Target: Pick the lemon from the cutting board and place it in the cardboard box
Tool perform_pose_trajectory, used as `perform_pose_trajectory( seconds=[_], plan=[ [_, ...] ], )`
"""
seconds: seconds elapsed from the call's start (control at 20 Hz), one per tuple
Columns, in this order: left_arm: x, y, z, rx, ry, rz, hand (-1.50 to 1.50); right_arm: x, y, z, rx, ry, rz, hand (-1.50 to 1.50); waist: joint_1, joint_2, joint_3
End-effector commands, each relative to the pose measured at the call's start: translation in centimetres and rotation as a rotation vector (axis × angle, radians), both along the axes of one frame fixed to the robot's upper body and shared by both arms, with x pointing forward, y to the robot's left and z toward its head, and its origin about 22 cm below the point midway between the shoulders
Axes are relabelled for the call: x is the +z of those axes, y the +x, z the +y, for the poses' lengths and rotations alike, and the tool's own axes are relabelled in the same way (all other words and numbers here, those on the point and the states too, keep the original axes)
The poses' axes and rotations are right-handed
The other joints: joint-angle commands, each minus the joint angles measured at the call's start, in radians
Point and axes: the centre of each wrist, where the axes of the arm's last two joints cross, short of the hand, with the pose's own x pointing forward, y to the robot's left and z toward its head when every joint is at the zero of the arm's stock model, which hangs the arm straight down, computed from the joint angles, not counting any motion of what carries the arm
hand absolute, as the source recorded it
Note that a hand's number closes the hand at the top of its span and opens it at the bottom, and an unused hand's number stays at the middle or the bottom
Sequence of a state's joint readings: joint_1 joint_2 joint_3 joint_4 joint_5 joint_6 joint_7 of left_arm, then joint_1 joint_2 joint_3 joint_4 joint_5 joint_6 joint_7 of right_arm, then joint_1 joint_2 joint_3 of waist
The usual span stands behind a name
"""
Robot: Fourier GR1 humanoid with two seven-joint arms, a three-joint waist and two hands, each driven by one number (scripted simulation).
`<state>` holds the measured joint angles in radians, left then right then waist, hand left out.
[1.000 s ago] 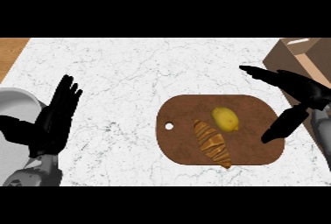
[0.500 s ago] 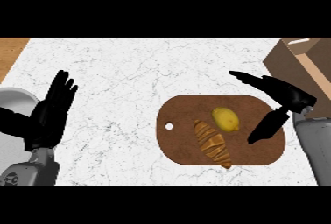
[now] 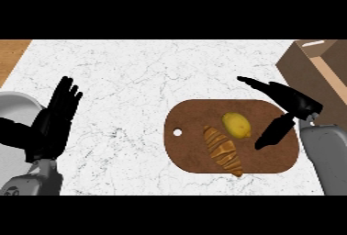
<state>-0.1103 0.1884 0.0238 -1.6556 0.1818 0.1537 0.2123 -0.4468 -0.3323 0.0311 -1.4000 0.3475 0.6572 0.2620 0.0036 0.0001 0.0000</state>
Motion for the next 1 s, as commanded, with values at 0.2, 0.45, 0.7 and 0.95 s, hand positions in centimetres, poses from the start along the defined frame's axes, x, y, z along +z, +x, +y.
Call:
perform_pose_trajectory(
  seconds=[0.2,0.45,0.7,0.95],
  plan=[
    [0.1,0.0,0.2,-0.011,0.004,-0.009,0.0,-3.0,1.6,0.8,-0.017,-0.014,0.007,-1.5,0.003,0.001,0.0],
    [-0.6,0.2,-1.9,0.004,0.002,0.003,0.0,-2.2,-0.1,1.8,0.046,-0.011,0.042,-1.5,-0.003,-0.001,0.0],
    [-0.2,-1.5,-0.6,-0.015,-0.002,0.013,0.0,-4.5,-0.3,0.0,0.019,-0.02,0.043,-1.5,-0.001,0.0,0.0],
    [0.3,0.4,-1.4,0.007,0.009,-0.011,0.0,-4.4,-0.3,0.2,0.037,-0.041,0.058,-1.5,-0.003,0.0,0.0]
  ],
)
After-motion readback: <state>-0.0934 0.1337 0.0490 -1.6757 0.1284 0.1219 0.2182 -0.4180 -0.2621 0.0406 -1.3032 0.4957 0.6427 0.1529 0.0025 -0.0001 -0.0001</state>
